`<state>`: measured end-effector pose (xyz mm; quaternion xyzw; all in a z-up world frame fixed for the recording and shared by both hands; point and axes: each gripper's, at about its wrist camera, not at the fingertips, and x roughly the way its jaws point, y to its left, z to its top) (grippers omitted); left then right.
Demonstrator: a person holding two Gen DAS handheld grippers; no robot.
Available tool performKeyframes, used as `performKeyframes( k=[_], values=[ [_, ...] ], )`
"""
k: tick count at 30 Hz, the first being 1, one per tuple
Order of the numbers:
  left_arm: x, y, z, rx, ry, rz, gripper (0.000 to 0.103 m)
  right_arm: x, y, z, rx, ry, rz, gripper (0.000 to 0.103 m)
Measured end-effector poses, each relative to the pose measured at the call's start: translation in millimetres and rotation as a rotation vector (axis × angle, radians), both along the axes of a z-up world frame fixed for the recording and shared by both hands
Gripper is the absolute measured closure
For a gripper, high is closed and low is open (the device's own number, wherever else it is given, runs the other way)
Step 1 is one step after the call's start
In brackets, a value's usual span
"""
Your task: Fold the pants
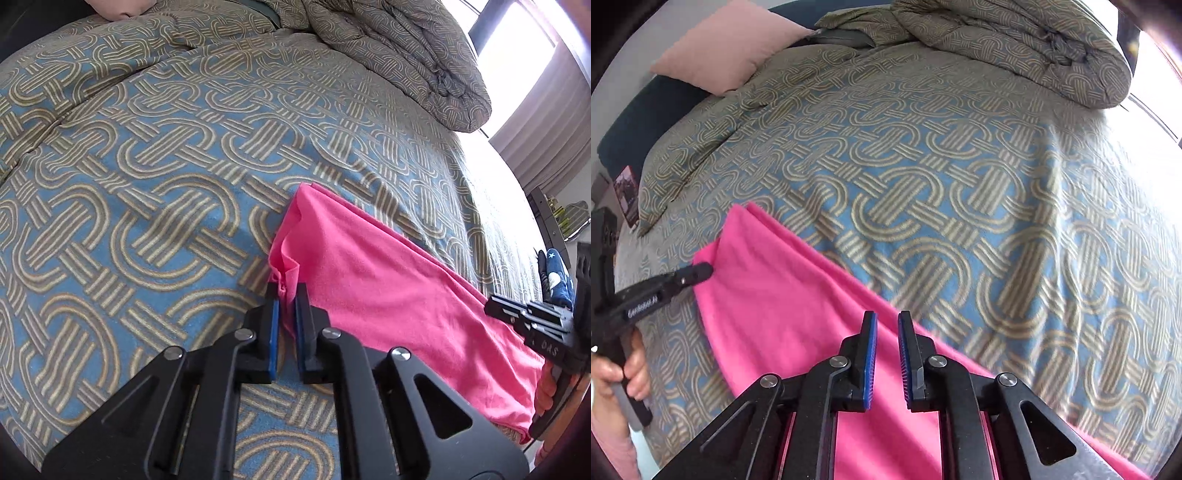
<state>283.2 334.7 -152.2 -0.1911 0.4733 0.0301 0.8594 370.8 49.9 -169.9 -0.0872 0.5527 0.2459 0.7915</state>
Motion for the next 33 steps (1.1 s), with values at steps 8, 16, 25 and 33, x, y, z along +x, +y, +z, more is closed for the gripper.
performKeyframes(
  k=[8, 16, 25, 33],
  values=[
    [0.6, -11.3, 28.0, 0.053, -0.034, -0.005, 0.095, -52.6, -91.9, 5.9, 0.037, 0.046, -0.187, 0.088],
    [5.1, -45.7, 61.2, 0.100, -0.083, -0.070, 0.095, -75.8, -148.4, 8.9, 0.094, 0.077, -0.314, 0.083],
    [2.6, -149.5, 78.3, 0.067, -0.130, -0.299, 0.095, -87.2, -180.7, 16.6, 0.216, 0.100, -0.357, 0.081],
    [-16.7, -243.7, 37.4, -0.007, -0.040, -0.494, 0.096, -86.6, -217.8, 17.3, 0.398, 0.185, -0.430, 0.060]
  ],
)
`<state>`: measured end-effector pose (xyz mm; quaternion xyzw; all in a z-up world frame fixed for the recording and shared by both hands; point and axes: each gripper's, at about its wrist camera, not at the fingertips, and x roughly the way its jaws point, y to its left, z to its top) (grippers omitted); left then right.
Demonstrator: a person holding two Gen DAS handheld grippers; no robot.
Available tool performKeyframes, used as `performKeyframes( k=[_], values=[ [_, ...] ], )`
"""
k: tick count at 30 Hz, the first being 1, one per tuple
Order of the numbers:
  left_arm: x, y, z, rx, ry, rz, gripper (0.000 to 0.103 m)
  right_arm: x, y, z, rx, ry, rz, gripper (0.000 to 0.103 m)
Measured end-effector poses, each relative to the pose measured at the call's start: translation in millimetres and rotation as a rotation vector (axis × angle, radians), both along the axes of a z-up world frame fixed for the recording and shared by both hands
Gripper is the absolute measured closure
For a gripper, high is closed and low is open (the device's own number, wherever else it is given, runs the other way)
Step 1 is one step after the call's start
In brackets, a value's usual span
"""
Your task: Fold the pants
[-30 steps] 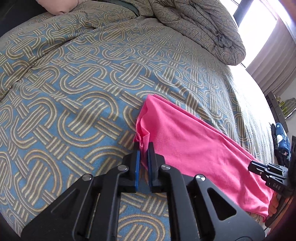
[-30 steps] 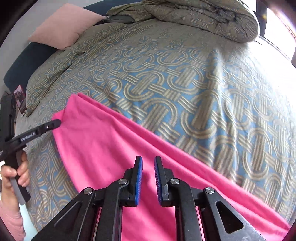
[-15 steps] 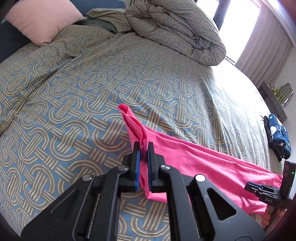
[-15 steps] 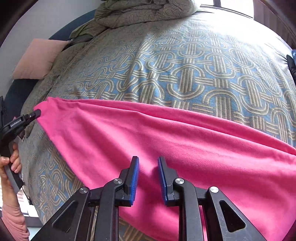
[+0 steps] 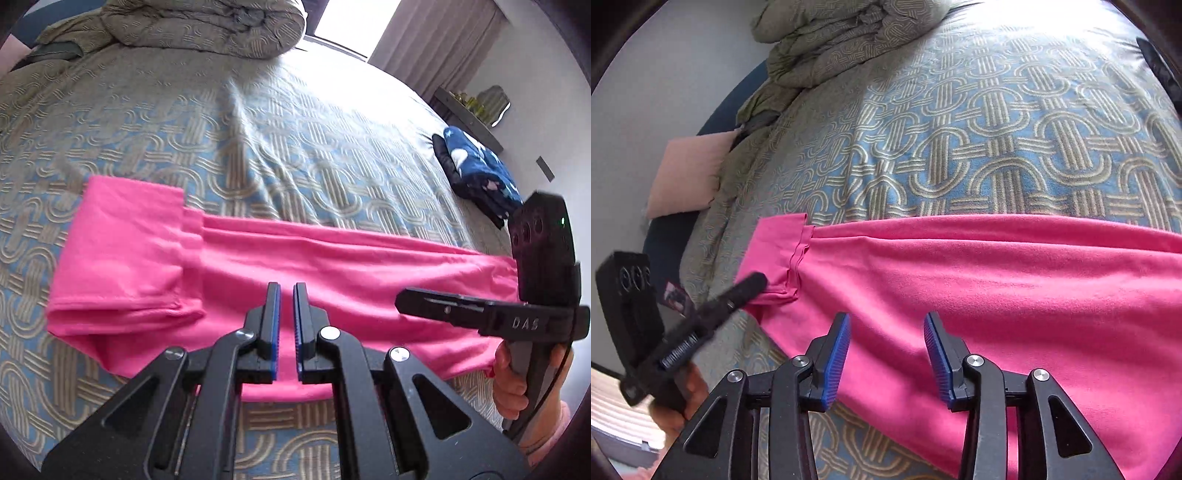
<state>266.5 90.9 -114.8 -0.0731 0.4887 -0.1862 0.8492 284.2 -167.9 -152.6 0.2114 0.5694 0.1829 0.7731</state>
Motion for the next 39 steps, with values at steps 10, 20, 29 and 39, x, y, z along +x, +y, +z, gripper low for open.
performKeyframes(
  k=[10, 20, 29, 39],
  values=[
    [-21.9, 66.7, 8.9, 0.144, -0.061, 0.185, 0.088, 17.9, 36.8, -18.9, 0.128, 0.084, 0.087, 0.056],
    [-29.2, 138.0, -16.9, 0.190, -0.052, 0.249, 0.050, 65.7, 124.4, -44.9, 0.166, 0.185, 0.228, 0.052],
    [-12.6, 121.4, -38.1, 0.118, -0.025, 0.173, 0.048, 99.9, 168.0, -55.2, 0.190, 0.209, 0.256, 0.035],
    [-1.1, 127.1, -39.6, 0.111, -0.031, 0.238, 0.048, 100.9, 191.4, -35.8, 0.145, 0.123, 0.268, 0.100]
  ],
)
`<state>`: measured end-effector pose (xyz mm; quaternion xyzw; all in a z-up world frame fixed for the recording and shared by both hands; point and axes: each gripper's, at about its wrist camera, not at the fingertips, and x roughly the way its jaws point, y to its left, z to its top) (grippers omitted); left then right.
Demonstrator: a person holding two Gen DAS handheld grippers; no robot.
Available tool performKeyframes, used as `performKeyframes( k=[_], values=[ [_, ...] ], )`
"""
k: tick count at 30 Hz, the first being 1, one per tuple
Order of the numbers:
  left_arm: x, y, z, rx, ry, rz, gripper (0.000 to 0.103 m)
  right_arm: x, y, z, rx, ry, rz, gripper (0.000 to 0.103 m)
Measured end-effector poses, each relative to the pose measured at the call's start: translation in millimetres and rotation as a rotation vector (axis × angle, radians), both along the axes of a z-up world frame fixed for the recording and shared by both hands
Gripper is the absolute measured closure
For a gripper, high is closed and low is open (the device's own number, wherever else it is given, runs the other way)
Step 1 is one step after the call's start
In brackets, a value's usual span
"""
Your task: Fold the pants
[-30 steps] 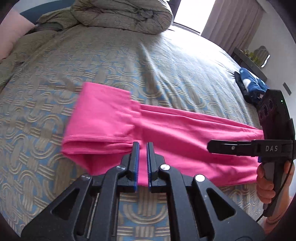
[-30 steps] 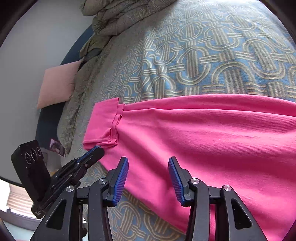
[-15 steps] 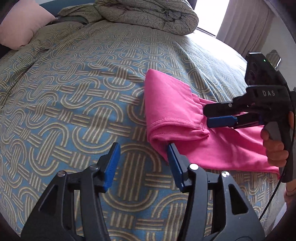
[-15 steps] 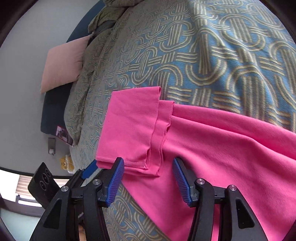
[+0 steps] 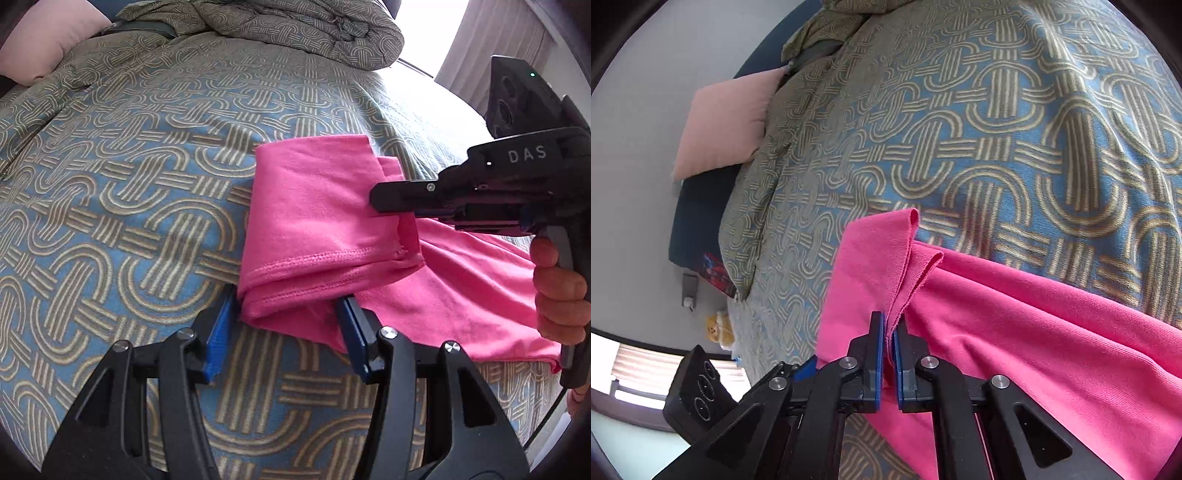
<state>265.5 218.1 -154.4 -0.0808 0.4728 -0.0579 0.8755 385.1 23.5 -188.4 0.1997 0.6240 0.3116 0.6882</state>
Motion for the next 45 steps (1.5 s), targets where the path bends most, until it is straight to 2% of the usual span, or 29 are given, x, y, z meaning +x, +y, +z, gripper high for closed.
performKeyframes(
  k=[3, 7, 10, 12, 14, 16, 20, 26, 30, 35, 36, 39, 41, 43, 45],
  values=[
    [1.8, 3.3, 0.2, 0.000, -0.001, 0.025, 0.048, -3.8, -0.4, 15.8, -0.022, -0.050, -0.023, 0.100],
    [-3.6, 1.4, 6.6, -0.018, -0.009, 0.031, 0.048, -15.4, -26.3, 51.9, -0.007, -0.128, -0.062, 0.100],
    [-10.1, -10.3, 12.6, -0.013, -0.024, 0.003, 0.048, -29.9, -50.2, 83.2, -0.002, -0.202, -0.084, 0.100],
    [-12.8, -21.0, 16.0, -0.042, -0.026, -0.034, 0.048, -43.0, -70.5, 98.9, -0.002, -0.238, -0.102, 0.100],
    [-14.8, -31.8, 17.8, -0.078, -0.020, -0.068, 0.048, -57.2, -91.7, 108.9, -0.008, -0.264, -0.124, 0.100],
    [-17.2, -44.1, 19.1, -0.079, -0.020, -0.097, 0.048, -71.8, -115.1, 112.9, -0.029, -0.282, -0.156, 0.100],
    [-23.8, -70.6, 20.1, -0.060, -0.013, -0.158, 0.048, -92.6, -156.4, 101.9, -0.071, -0.271, -0.235, 0.100],
    [-31.3, -101.0, 13.6, 0.017, 0.021, -0.229, 0.048, -113.0, -218.0, 50.1, -0.118, -0.143, -0.354, 0.100],
    [-32.2, -104.6, 9.5, 0.039, 0.046, -0.231, 0.048, -123.7, -237.6, 23.1, -0.125, -0.082, -0.380, 0.099],
    [-32.5, -104.0, 8.3, 0.061, 0.063, -0.215, 0.048, -125.5, -242.0, 10.1, -0.102, -0.055, -0.372, 0.096],
    [-31.6, -104.1, 8.3, 0.064, 0.064, -0.212, 0.048, -124.5, -242.6, 8.6, -0.090, -0.048, -0.373, 0.094],
    [-28.8, -102.3, 8.0, 0.073, 0.063, -0.200, 0.048, -119.2, -247.5, 4.1, -0.015, -0.023, -0.375, 0.077],
    [-27.2, -101.0, 6.8, 0.077, 0.063, -0.192, 0.048, -114.2, -245.2, 4.4, 0.024, -0.022, -0.366, 0.058],
    [-26.1, -100.7, 6.4, 0.077, 0.060, -0.185, 0.048, -107.3, -240.1, 3.4, 0.045, -0.025, -0.353, 0.054],
    [-25.2, -99.9, 6.6, 0.078, 0.056, -0.179, 0.048, -100.6, -234.5, 2.1, 0.030, -0.023, -0.353, 0.055]
  ],
)
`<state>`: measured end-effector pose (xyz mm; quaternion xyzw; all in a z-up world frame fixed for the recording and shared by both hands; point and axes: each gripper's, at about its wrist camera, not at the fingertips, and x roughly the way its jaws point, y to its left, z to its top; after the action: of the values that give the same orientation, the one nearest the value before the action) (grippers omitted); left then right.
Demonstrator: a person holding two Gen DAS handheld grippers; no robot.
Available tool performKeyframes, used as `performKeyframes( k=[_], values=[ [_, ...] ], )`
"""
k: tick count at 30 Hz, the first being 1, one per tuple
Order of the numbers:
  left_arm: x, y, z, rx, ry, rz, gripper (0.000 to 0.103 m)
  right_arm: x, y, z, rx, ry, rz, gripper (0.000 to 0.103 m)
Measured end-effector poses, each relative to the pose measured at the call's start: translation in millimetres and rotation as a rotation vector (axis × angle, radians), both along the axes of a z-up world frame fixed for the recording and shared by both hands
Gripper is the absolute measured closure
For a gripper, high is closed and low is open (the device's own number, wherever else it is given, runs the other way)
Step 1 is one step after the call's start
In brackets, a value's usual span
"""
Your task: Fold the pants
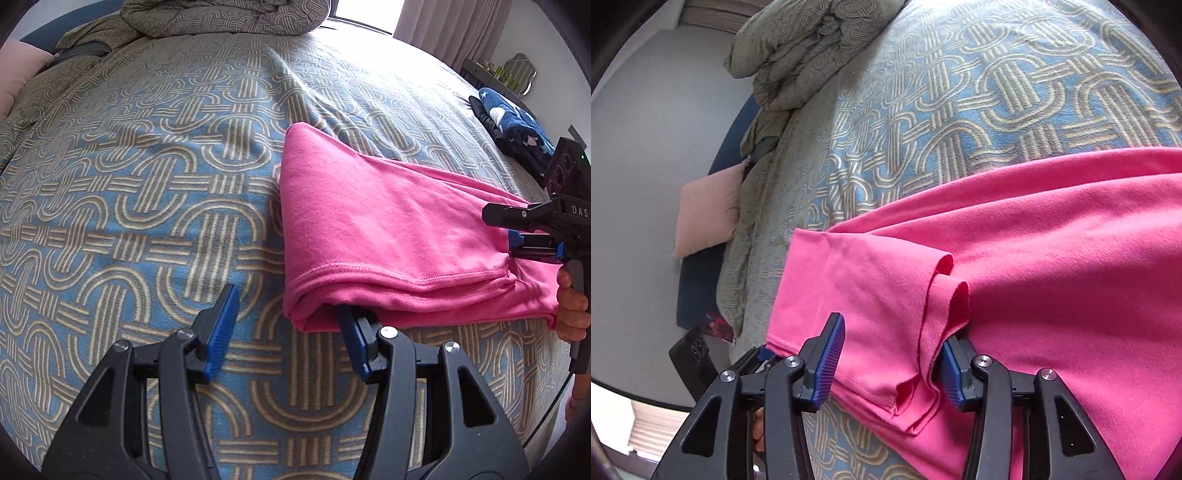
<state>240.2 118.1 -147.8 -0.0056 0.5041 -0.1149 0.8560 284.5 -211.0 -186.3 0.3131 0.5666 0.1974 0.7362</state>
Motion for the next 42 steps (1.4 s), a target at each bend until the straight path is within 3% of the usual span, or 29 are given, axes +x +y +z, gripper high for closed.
performKeyframes(
  k=[1, 2, 6, 10, 17, 23, 28, 30, 31, 35, 37, 41, 42],
  values=[
    [0.0, 0.4, -0.2, 0.001, -0.003, 0.004, 0.048, 3.0, 3.0, 2.1, -0.010, -0.004, 0.000, 0.072],
    [-0.1, 1.0, -0.3, 0.002, -0.004, 0.006, 0.048, 4.7, 5.9, 6.8, -0.035, -0.023, -0.003, 0.099],
    [-1.9, 5.0, -0.1, 0.016, -0.017, 0.008, 0.055, 3.1, 14.0, 46.0, -0.180, -0.186, -0.039, 0.099],
    [-3.5, 3.5, -1.5, 0.028, -0.031, -0.002, 0.055, -3.2, 16.4, 67.9, -0.265, -0.271, -0.014, 0.099],
    [-11.5, -9.5, 0.7, 0.096, -0.067, -0.056, 0.055, -9.4, -10.7, 38.6, -0.276, -0.170, -0.070, 0.099],
    [-8.0, -3.4, -0.3, 0.056, -0.041, -0.041, 0.055, -29.3, -13.9, 70.1, -0.297, -0.315, -0.083, 0.099],
    [-9.7, -3.7, -0.4, 0.058, -0.041, -0.040, 0.055, -18.2, -31.0, 27.6, -0.275, -0.139, -0.113, 0.098],
    [-9.9, -3.4, -0.9, 0.059, -0.039, -0.044, 0.055, -21.3, -34.3, 20.5, -0.242, -0.115, -0.126, 0.096],
    [-9.7, -3.5, -1.1, 0.057, -0.037, -0.045, 0.055, -22.5, -36.2, 19.0, -0.223, -0.106, -0.133, 0.094],
    [-7.7, -2.9, -1.0, 0.045, -0.029, -0.039, 0.055, -22.0, -39.9, 13.2, -0.104, -0.062, -0.118, 0.059],
    [-7.4, -1.9, -1.4, 0.044, -0.029, -0.038, 0.055, -17.6, -37.6, 13.9, -0.076, -0.056, -0.110, 0.051],
    [-7.1, -2.0, -1.3, 0.042, -0.027, -0.034, 0.055, 2.0, -34.2, 19.0, -0.087, -0.074, -0.122, 0.052],
    [-7.1, -1.5, -1.3, 0.041, -0.027, -0.035, 0.055, 5.3, -34.0, 21.3, -0.088, -0.088, -0.133, 0.055]
  ],
)
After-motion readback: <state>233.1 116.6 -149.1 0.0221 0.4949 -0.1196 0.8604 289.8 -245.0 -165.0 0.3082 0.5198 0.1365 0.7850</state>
